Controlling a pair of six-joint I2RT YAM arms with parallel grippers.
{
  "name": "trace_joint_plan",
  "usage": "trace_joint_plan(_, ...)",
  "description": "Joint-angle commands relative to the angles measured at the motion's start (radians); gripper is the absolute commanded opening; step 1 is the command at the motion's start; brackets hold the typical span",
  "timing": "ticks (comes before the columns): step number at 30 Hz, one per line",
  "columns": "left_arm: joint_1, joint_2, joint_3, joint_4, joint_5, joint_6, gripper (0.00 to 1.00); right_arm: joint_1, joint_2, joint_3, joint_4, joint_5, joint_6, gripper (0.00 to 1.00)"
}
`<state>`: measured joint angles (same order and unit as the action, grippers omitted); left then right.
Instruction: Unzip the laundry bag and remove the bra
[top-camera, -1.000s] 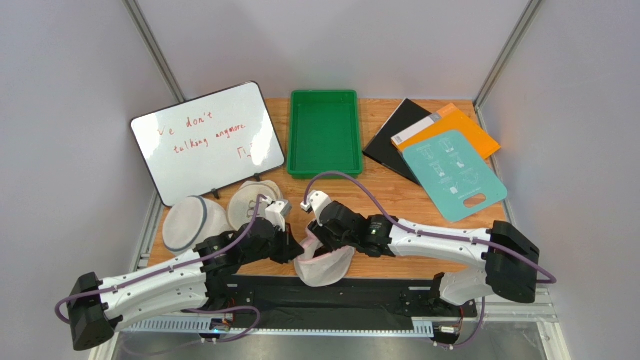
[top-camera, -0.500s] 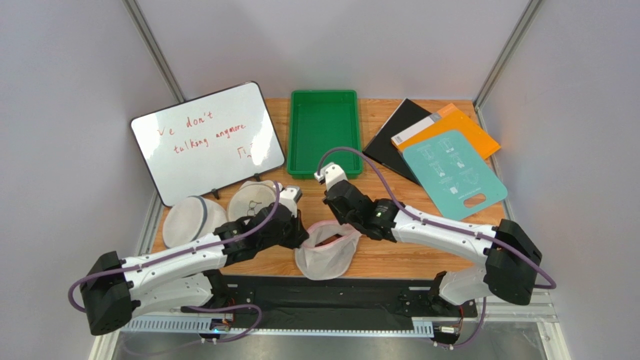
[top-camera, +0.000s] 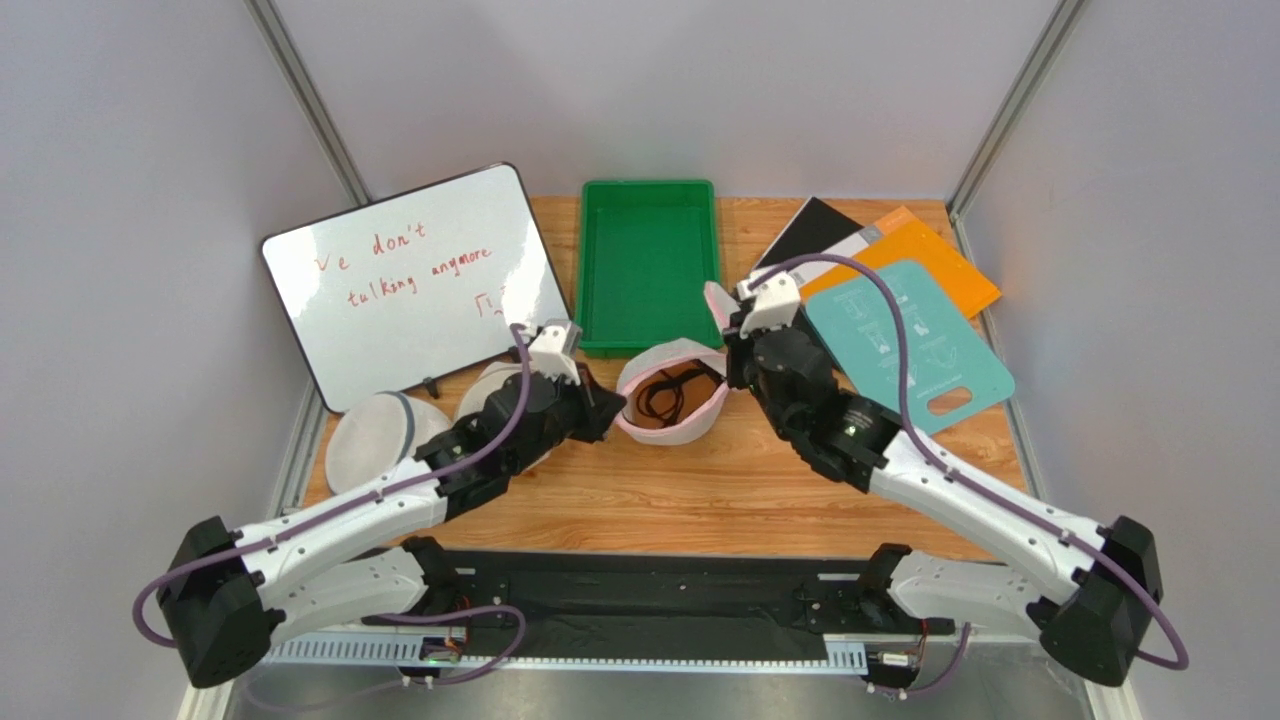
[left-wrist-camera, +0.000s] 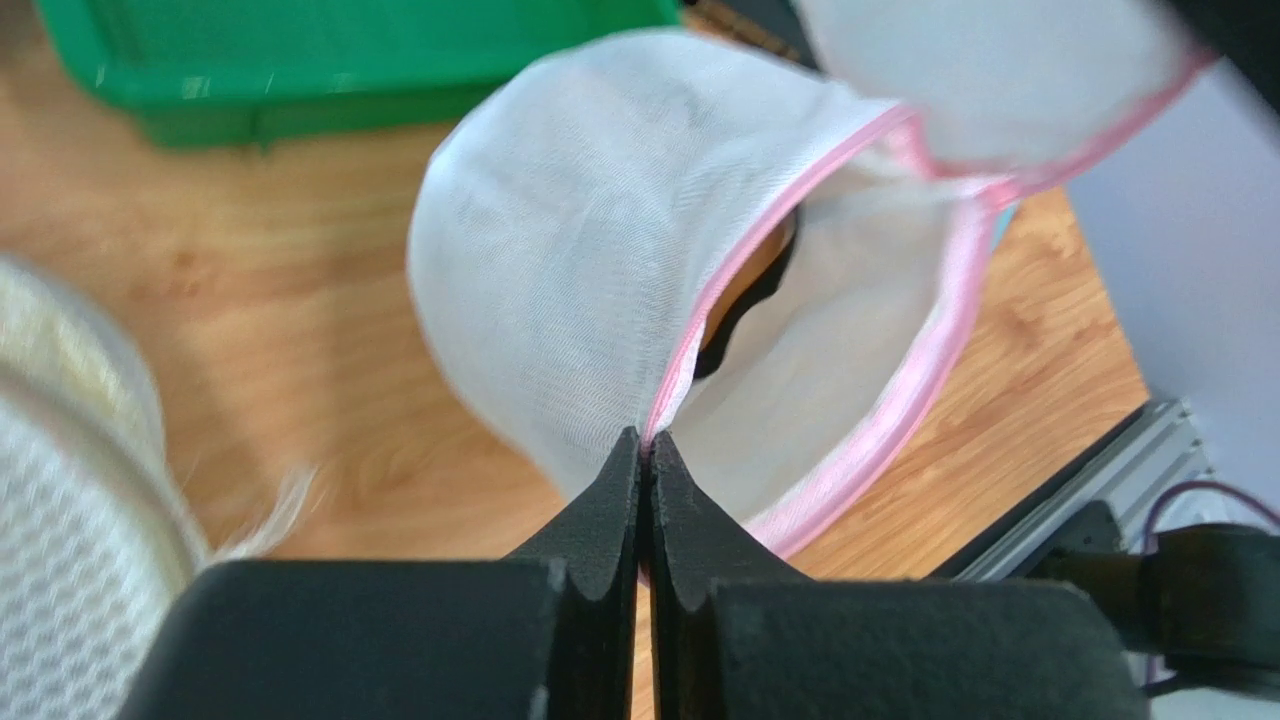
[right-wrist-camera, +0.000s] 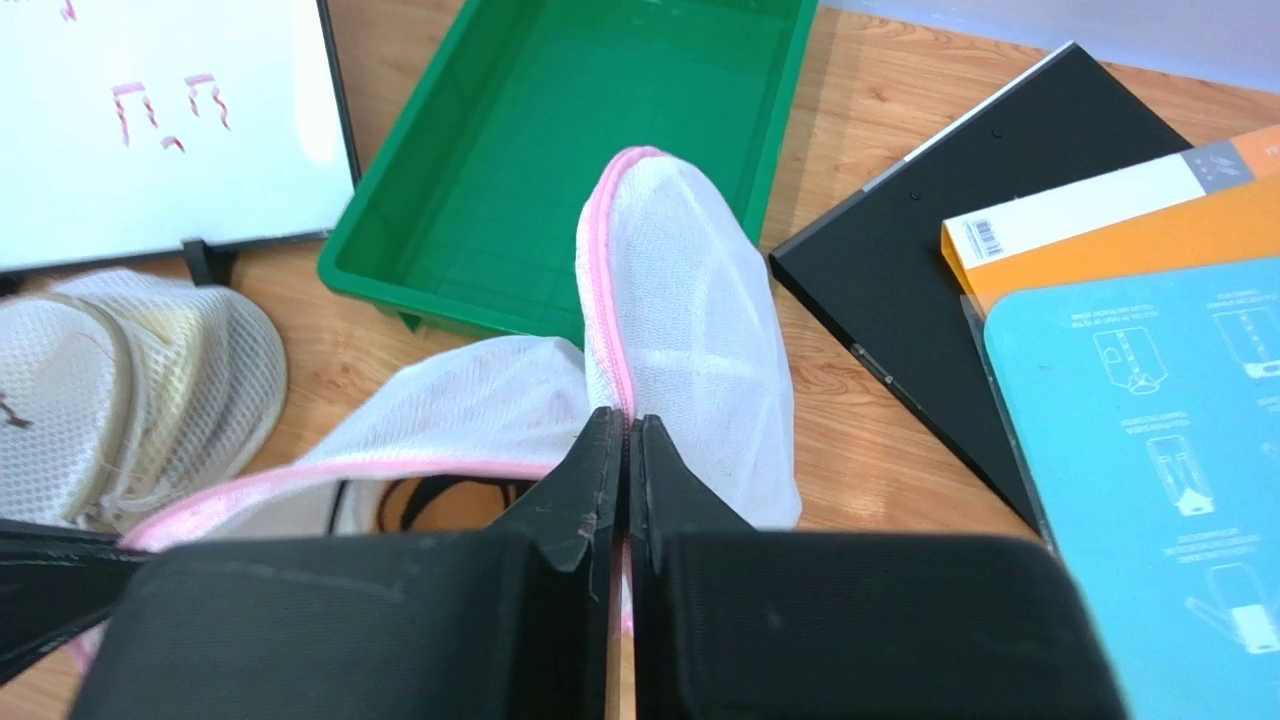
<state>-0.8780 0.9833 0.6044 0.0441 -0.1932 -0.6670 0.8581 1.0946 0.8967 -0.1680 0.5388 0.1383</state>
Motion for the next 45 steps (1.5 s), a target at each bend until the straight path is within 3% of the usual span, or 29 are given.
trace_joint_plan(1, 0.002, -0.049, -0.182, 0.126, -0.023, -0.081, 0.0, 0.001, -0.103, -0.187, 0.159, 0.059, 0.124, 0.0)
trace_joint_plan(8, 0.004, -0.024, -0.288, 0.163, 0.005, -0.117, 0.0, 0.002, -0.237, -0.386, 0.182, 0.171, 0.34, 0.0)
trace_joint_plan(13, 0.004, -0.063, -0.285, 0.116, -0.017, -0.103, 0.0, 0.002, -0.352, -0.398, -0.011, 0.277, 0.455, 0.0)
trace_joint_plan(15, 0.002, -0.077, -0.276, 0.105, -0.017, -0.091, 0.0, 0.004, -0.383, -0.381, -0.113, 0.302, 0.518, 0.1)
trace_joint_plan(16, 0.002, -0.08, -0.266, 0.094, -0.012, -0.088, 0.0, 0.005, -0.39, -0.374, -0.152, 0.306, 0.544, 0.2)
trace_joint_plan(17, 0.002, -0.083, -0.261, 0.092, -0.009, -0.08, 0.0, 0.007, -0.4, -0.363, -0.186, 0.308, 0.563, 0.38)
trace_joint_plan(20, 0.001, -0.078, -0.247, 0.099, 0.014, -0.063, 0.0, 0.035, -0.432, -0.331, -0.287, 0.342, 0.613, 0.58)
trace_joint_plan(26, 0.001, -0.052, -0.229, 0.126, 0.066, -0.036, 0.0, 0.134, -0.444, -0.245, -0.309, 0.446, 0.497, 0.6)
trace_joint_plan(29, -0.001, -0.054, -0.226, 0.129, 0.069, -0.039, 0.0, 0.142, -0.417, -0.24, -0.154, 0.259, 0.319, 0.59)
trace_joint_plan(30, 0.001, -0.055, -0.226, 0.131, 0.07, -0.04, 0.0, 0.144, -0.383, -0.239, -0.093, 0.124, 0.293, 0.59)
trace_joint_plan(35, 0.001, -0.057, -0.212, 0.131, 0.075, -0.045, 0.0, 0.144, -0.193, -0.206, 0.005, -0.311, 0.29, 0.53)
trace_joint_plan(38, 0.001, -0.052, -0.196, 0.123, 0.077, -0.048, 0.0, 0.159, -0.118, -0.222, 0.128, -0.404, 0.322, 0.49)
trace_joint_plan(45, 0.001, -0.063, -0.19, 0.119, 0.08, -0.049, 0.0, 0.162, -0.036, -0.22, 0.188, -0.454, 0.349, 0.44)
